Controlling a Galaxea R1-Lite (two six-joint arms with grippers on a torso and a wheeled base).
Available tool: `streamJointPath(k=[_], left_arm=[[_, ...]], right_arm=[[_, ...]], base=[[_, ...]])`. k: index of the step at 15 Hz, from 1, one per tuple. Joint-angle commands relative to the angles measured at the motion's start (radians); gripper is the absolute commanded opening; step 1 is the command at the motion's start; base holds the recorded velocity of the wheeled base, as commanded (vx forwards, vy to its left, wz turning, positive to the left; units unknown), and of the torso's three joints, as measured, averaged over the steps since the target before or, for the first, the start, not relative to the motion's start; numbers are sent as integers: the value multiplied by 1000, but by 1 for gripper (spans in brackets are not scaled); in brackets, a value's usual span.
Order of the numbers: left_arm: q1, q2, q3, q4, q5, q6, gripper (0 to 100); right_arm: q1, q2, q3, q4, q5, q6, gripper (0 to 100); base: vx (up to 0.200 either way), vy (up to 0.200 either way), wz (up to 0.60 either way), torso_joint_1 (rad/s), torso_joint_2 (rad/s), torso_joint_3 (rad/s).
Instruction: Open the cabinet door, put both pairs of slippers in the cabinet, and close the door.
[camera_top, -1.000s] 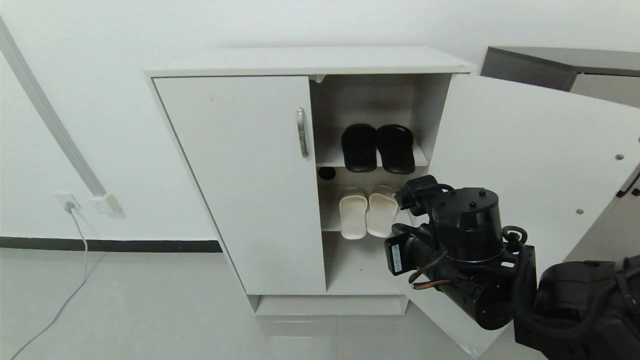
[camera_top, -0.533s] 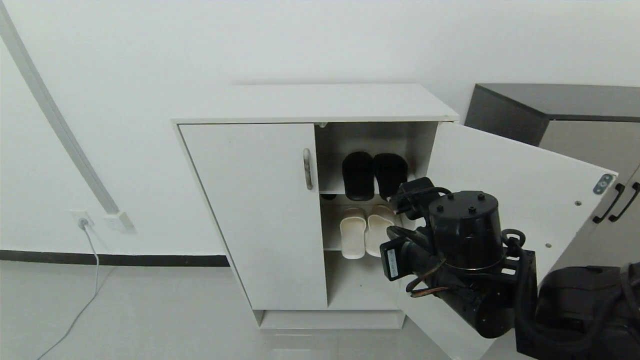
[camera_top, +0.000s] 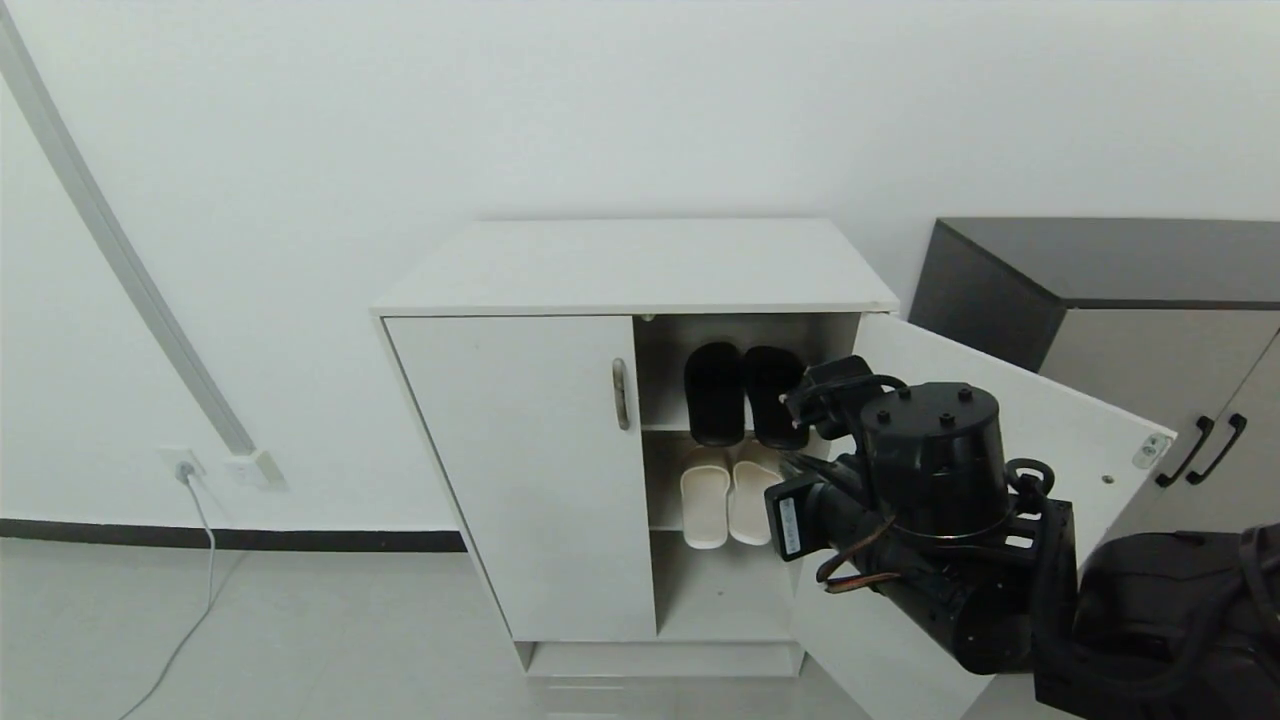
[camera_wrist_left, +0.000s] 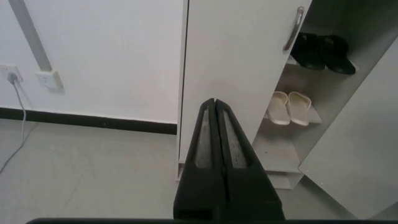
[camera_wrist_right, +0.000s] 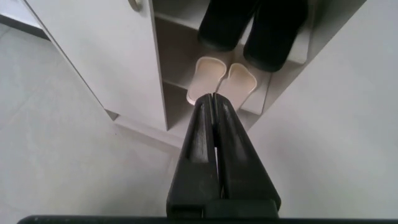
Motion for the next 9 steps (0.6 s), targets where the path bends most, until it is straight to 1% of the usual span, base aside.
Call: streamJointPath(k=[1, 9], left_arm=[[1, 1, 0, -1, 0, -1, 0], [1, 1, 0, -1, 0, -1, 0]], right_arm=[[0, -2, 0, 0, 0, -1, 0], [0, 1, 0, 0, -2, -2, 0]], base=[[0, 0, 0, 193, -510, -315], [0, 0, 0, 226, -538, -317]])
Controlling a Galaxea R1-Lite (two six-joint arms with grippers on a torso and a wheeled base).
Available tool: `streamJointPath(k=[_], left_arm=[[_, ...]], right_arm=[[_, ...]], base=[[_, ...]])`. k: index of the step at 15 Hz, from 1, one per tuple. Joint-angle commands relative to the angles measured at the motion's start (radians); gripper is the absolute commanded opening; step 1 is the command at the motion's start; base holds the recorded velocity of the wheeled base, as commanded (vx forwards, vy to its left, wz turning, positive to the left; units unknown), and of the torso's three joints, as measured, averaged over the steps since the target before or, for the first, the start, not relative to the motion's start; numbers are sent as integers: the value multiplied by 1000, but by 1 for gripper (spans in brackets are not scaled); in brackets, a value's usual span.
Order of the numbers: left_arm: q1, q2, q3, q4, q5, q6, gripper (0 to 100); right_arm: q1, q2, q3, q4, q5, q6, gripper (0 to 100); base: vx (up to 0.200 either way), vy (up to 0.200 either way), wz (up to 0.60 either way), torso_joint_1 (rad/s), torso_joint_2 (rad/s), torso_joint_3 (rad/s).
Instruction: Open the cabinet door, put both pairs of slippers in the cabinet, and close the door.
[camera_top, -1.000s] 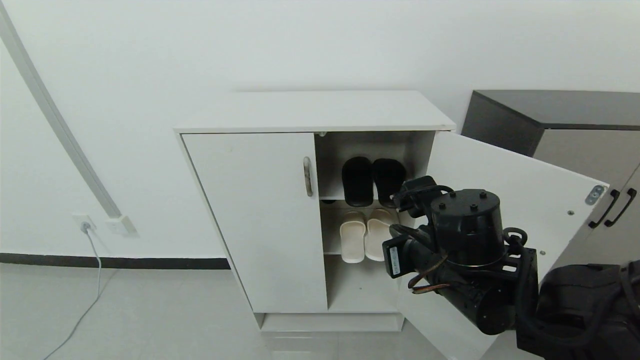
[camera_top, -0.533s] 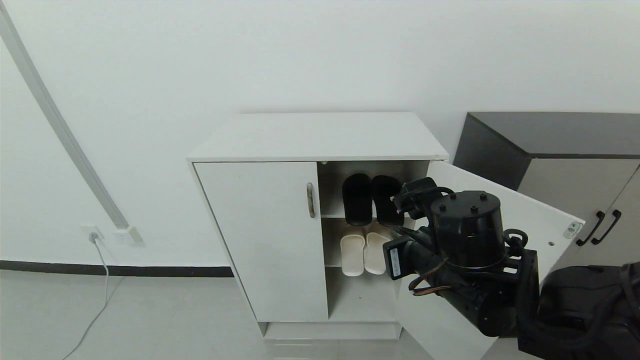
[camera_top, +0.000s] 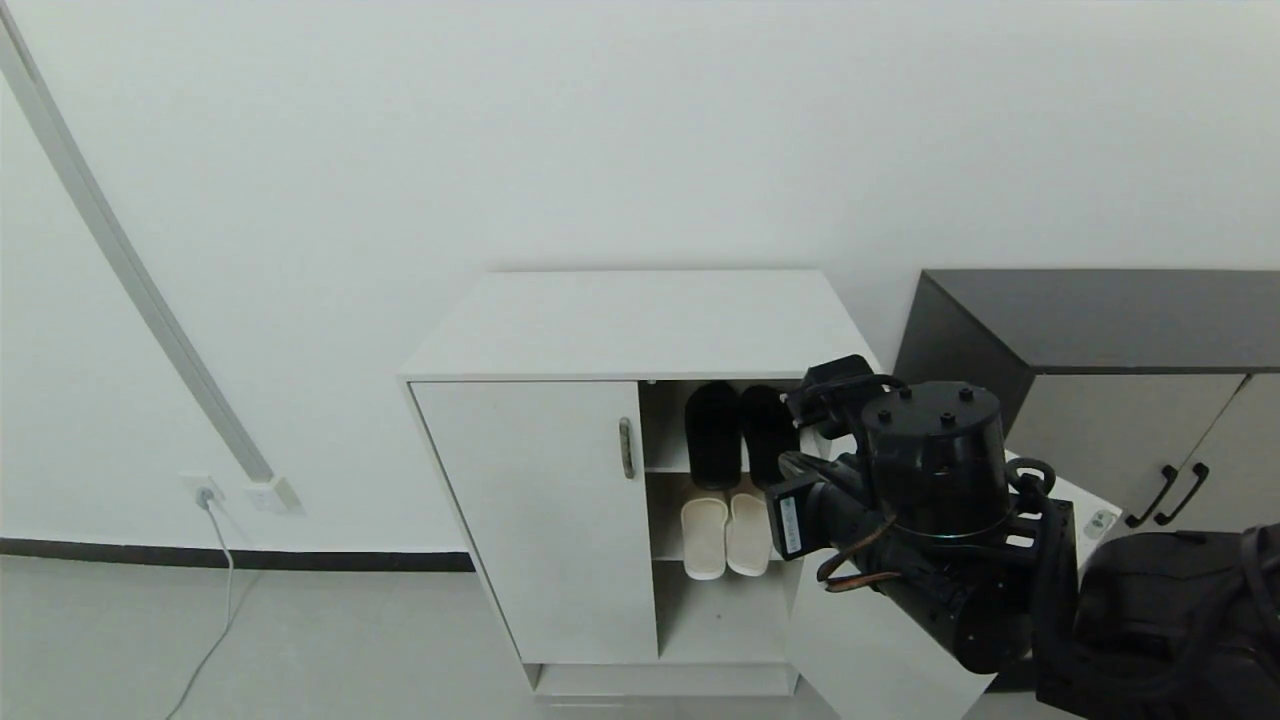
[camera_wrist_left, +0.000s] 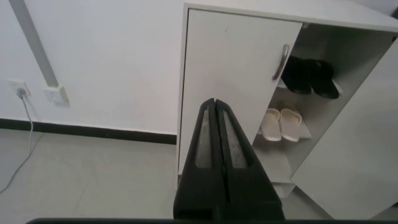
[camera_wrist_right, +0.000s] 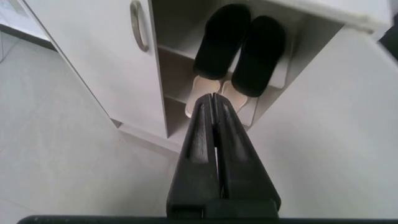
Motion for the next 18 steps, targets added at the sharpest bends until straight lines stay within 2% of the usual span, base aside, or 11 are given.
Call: streamJointPath(k=[1, 6, 13, 18], left_arm=[[1, 1, 0, -1, 0, -1, 0], [1, 1, 0, -1, 0, 1, 0], [1, 1, 0, -1, 0, -1, 0], [1, 1, 0, -1, 0, -1, 0]], right_arm=[[0, 1, -1, 0, 0, -2, 0], [-1, 1, -1, -3, -6, -2, 0], [-1, 1, 6, -7, 0, -4, 0], [-6, 3, 8, -7, 1, -4, 0]], base=[[0, 0, 0, 242, -579, -330], [0, 0, 0, 244, -554, -306], [0, 0, 0, 13, -25, -17], [0, 0, -600, 3, 2, 4]])
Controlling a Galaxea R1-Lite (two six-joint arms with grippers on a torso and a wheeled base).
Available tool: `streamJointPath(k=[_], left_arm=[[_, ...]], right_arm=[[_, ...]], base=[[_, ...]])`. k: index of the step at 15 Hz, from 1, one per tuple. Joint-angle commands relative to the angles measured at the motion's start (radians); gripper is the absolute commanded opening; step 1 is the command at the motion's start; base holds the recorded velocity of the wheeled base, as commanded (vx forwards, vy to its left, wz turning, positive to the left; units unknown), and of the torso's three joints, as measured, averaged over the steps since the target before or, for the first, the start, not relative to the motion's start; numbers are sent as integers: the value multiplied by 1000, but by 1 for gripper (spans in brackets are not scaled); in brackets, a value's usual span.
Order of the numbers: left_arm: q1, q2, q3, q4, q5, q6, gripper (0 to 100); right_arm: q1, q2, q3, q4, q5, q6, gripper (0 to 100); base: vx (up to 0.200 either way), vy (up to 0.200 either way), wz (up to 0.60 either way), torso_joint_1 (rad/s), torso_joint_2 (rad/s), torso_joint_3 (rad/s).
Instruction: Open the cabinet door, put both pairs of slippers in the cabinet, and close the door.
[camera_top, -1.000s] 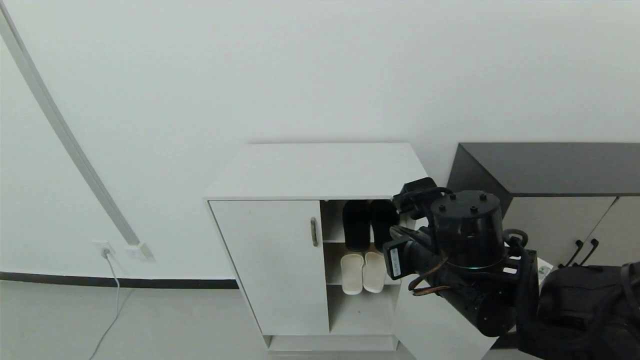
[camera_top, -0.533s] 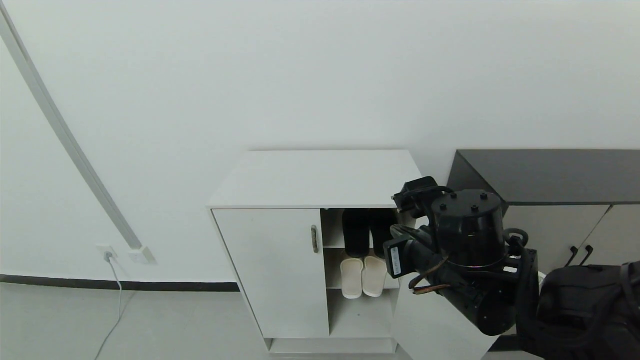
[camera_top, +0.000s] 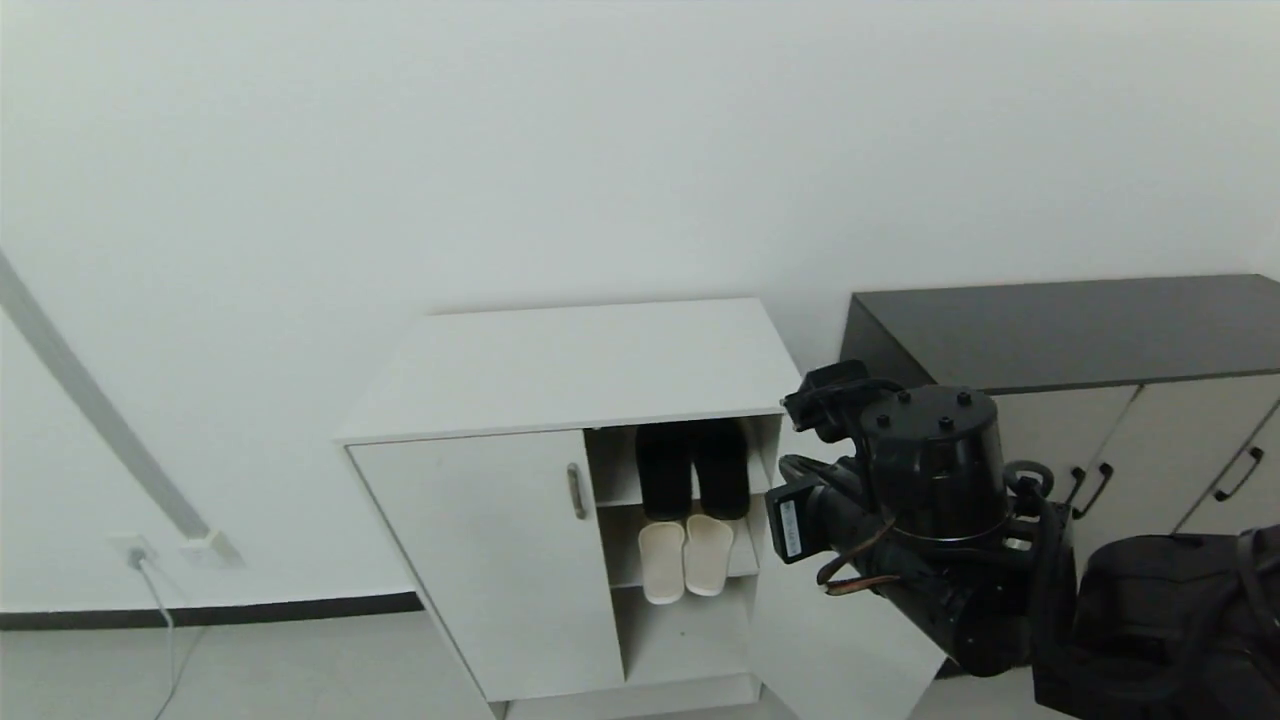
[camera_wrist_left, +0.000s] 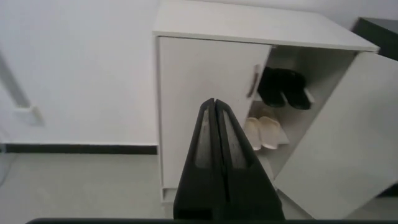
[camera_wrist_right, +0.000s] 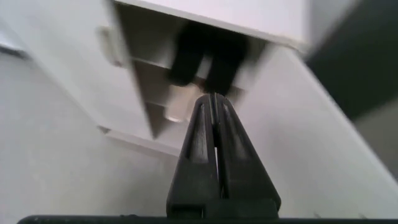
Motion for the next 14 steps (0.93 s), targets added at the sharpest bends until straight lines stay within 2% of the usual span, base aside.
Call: streamJointPath(k=[1, 2, 10, 14], left_arm=[[-1, 1, 0, 0, 0, -1, 0], [-1, 1, 0, 1, 0, -1, 0], [-1, 1, 0, 0, 0, -1, 0], [-1, 1, 0, 0, 0, -1, 0]], right_arm=[[-4, 1, -1, -2, 0, 0, 0], [-15, 1, -2, -2, -2, 0, 0], [-53, 9, -7, -19, 1, -14, 0], [-56, 12, -5, -20, 1, -15, 0]], base=[[0, 0, -600, 7, 2, 2], [0, 0, -600, -2, 7, 2], [0, 0, 0, 0, 0, 0], [-200, 0, 0, 4, 2, -1]])
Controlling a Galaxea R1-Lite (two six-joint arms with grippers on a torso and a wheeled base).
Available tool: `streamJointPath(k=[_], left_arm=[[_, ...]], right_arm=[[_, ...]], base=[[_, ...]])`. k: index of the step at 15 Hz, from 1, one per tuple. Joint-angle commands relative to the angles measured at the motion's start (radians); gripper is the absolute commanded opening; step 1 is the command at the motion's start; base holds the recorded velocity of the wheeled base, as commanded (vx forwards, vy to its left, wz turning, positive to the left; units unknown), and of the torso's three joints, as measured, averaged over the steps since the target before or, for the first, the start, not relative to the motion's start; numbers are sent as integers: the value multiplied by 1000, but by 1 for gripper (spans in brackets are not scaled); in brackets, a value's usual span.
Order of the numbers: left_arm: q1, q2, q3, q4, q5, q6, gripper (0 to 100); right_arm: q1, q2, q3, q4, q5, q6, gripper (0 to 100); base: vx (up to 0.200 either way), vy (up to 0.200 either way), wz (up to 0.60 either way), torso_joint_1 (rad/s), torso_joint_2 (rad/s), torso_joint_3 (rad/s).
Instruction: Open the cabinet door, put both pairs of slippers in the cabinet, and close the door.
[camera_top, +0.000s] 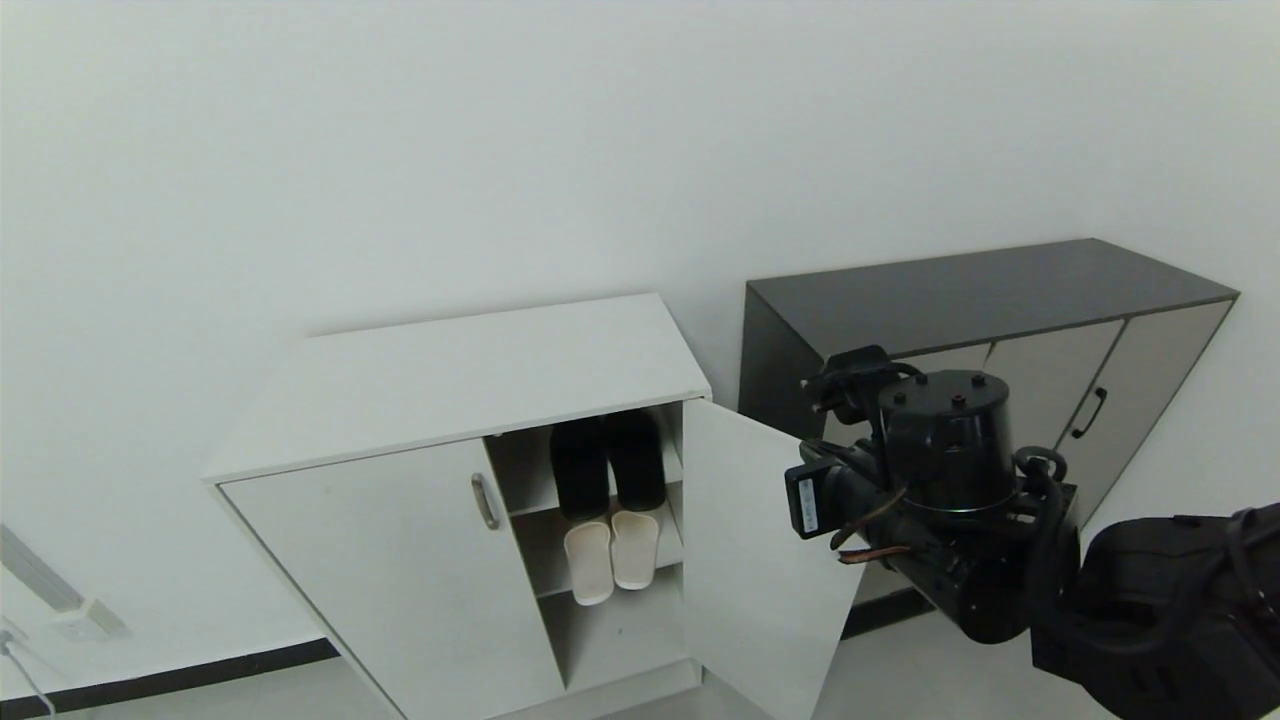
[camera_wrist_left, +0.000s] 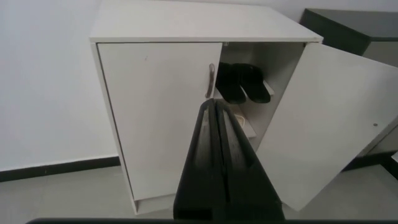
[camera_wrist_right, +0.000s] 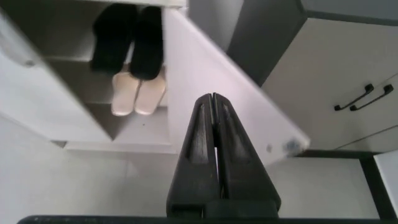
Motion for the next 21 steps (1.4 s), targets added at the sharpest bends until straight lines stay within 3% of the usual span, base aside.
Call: streamJointPath(k=[1, 3, 6, 8, 12, 21], left_arm=[[1, 1, 0, 1, 1, 0, 0], [1, 1, 0, 0, 4, 0, 0], [1, 1, 0, 0, 4, -1, 0], [1, 1, 0, 0, 4, 0, 0], [1, 1, 0, 1, 4, -1, 0], [1, 1, 0, 0, 2, -1, 0]], right_arm=[[-8, 7, -1, -2, 0, -6, 0], [-49, 13, -29, 4, 23, -9, 0], [-195, 56, -127, 76, 70, 5, 0], [-256, 100, -225, 173, 78, 79, 0], [-330, 148, -400, 406, 205, 215, 0], [-399, 321, -486, 381, 232, 217, 0]], base=[[-200, 0, 0, -17, -2, -2], [-100, 0, 0, -4, -4, 9], [0, 0, 0, 0, 0, 0], [0, 0, 0, 0, 0, 0], [0, 0, 0, 0, 0, 0], [0, 0, 0, 0, 0, 0]])
